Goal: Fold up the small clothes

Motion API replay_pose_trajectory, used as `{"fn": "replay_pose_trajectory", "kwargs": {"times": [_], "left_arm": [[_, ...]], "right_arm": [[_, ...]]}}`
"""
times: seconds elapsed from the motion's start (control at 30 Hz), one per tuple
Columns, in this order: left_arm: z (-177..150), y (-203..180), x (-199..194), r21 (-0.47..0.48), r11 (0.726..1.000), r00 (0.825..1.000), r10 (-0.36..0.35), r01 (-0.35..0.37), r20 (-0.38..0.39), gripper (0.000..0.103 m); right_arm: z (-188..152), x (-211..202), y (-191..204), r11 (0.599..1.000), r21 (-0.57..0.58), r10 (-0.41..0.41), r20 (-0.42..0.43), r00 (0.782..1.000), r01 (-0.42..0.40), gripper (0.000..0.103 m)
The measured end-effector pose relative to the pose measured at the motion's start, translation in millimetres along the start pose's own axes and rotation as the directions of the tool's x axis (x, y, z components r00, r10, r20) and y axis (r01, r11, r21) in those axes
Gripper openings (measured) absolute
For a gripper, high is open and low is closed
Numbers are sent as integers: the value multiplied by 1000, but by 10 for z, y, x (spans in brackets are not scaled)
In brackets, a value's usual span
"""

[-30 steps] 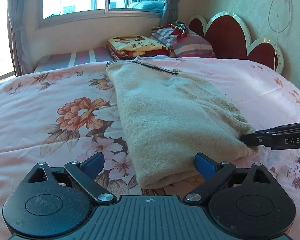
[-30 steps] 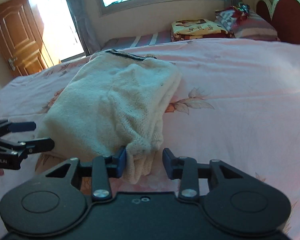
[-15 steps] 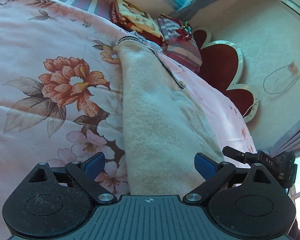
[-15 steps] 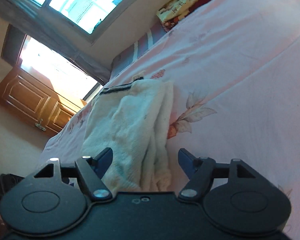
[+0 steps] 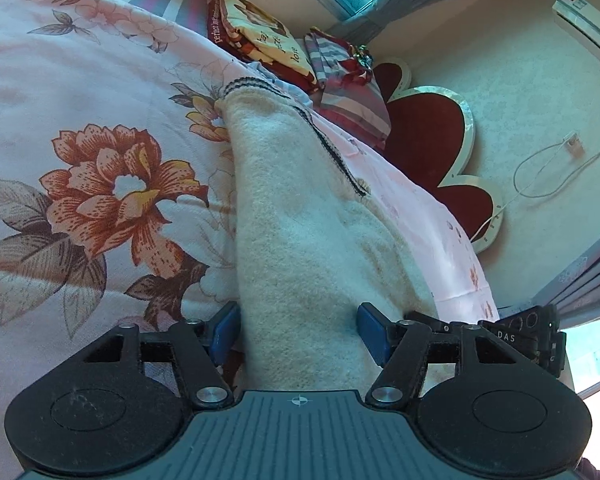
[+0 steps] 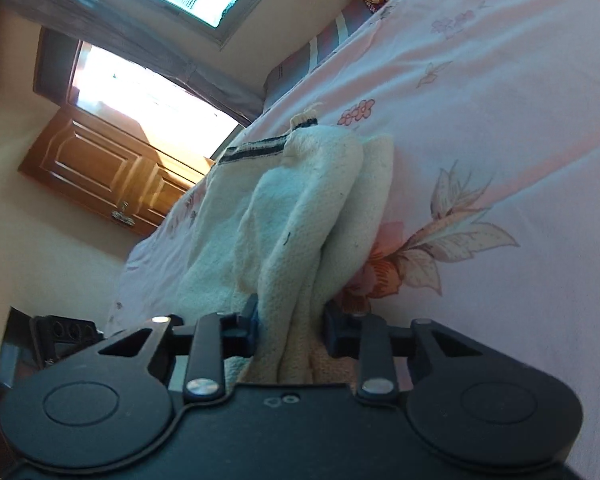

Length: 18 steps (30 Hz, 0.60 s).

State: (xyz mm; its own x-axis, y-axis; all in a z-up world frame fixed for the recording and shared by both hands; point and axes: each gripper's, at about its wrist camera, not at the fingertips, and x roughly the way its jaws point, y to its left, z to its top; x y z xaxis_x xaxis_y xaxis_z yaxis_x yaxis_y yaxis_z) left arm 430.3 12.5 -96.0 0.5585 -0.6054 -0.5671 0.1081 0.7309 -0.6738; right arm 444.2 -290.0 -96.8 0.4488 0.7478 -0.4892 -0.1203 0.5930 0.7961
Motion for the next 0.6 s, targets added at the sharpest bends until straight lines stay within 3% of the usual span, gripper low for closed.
{"fn": "replay_pose_trajectory", "kwargs": {"times": [0.13, 0.23, 0.27, 0.37, 0.47, 0.6], "left_arm": [[47, -3, 92, 12, 1000, 999, -24, 24, -22, 81], [80, -124, 199, 81, 997, 1000, 5, -3, -22, 81], [82, -186, 232, 118, 993, 999, 33, -30, -19, 71], [87, -403, 297, 222, 969, 994, 114, -110, -5, 55], [89, -580, 250, 287, 947, 990, 142, -143, 25, 46], [117, -752, 66, 321, 939, 992, 113, -123, 50, 42]], "right_arm": [[-16, 21, 20, 1000, -22, 1, 7, 1000, -1, 39], [27, 145, 156, 995, -98, -34, 5, 999, 34, 46], [35, 175, 207, 990, -127, -56, 8, 998, 56, 44], [12, 198, 324, 972, -204, -114, 32, 993, 118, 38], [-61, 180, 514, 944, -284, -157, 61, 986, 168, 31], [-142, 84, 714, 920, -340, -174, 91, 980, 195, 27]]}}
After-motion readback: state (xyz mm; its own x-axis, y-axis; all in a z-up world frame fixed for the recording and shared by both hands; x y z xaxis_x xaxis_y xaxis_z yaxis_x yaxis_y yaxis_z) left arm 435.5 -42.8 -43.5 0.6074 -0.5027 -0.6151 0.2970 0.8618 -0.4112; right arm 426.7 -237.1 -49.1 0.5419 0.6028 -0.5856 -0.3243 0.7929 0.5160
